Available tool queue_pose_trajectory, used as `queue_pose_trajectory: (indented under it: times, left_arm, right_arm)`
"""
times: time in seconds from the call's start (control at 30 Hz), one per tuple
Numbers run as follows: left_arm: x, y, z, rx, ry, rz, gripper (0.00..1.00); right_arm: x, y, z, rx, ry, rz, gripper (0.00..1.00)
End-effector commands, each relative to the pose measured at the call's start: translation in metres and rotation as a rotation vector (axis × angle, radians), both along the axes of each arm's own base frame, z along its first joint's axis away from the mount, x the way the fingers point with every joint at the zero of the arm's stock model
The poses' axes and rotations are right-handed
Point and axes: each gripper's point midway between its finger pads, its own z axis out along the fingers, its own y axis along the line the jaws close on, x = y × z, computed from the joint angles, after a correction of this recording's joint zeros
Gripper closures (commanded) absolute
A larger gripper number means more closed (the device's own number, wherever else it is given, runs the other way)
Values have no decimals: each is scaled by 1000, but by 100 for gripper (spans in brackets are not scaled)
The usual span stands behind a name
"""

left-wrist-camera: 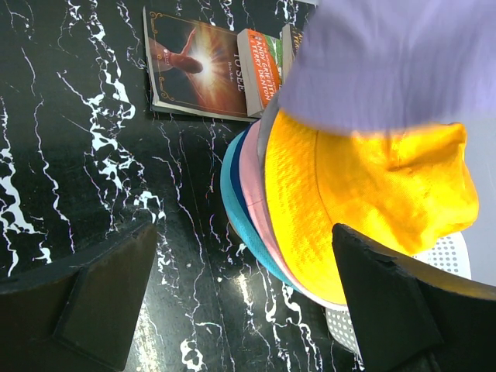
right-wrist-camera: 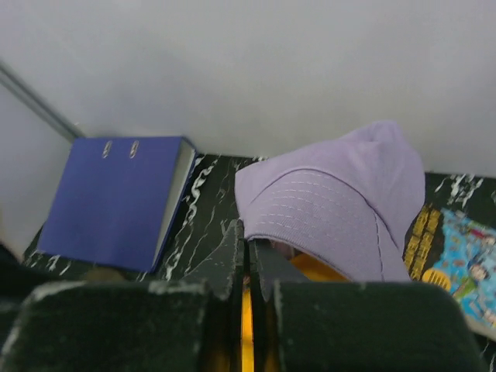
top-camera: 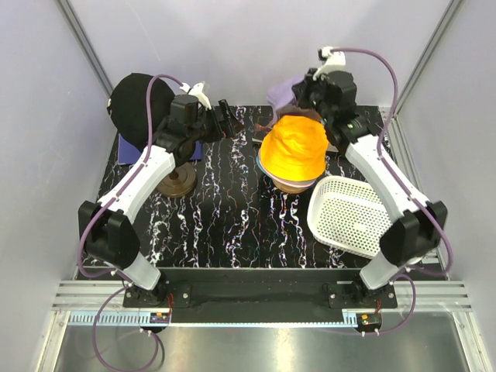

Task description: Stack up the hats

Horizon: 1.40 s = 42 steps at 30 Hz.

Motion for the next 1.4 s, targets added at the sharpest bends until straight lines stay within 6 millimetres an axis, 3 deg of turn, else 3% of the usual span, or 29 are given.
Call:
queue_pose_trajectory:
  times: [0.0,0.07,0.13,0.3,0.4,0.53,0.73,1.0,1.37]
  left_arm:
    - [5,-6,33,-31,-92,-30,1]
    - [6,-8,35,-38,-93,-37,1]
    - [6,-10,36,-49,-86,-45,1]
    - [8,-17,41,-72,-87,-68,1]
    - [9,-20,43,-76,-87,-76,1]
    - [5,-34,39,-98,-70,-114,2]
    - [-3,-62,42,-198,-57,-187,2]
    - [-8,-93,45,-426,-5,-239,5]
    - [16,-122,29,-564,49,-264,20]
  right_arm:
    - [-67,-12,55,162,-65,50,100]
    - [-77,-17,36,197,0,26,100]
    - [-91,-26,32,236,50,-10,100]
    - [-109,-33,-15,258,219,-53,100]
    - [-114,-33,-37,285,290,-71,100]
    - [-117,-19,-65,291,398,-27,100]
    - [-122,-33,-115,280,498,-125,100]
    - [-127,-29,-117,331,530,-100,100]
    - [-126,-30,-113,329,521,-99,100]
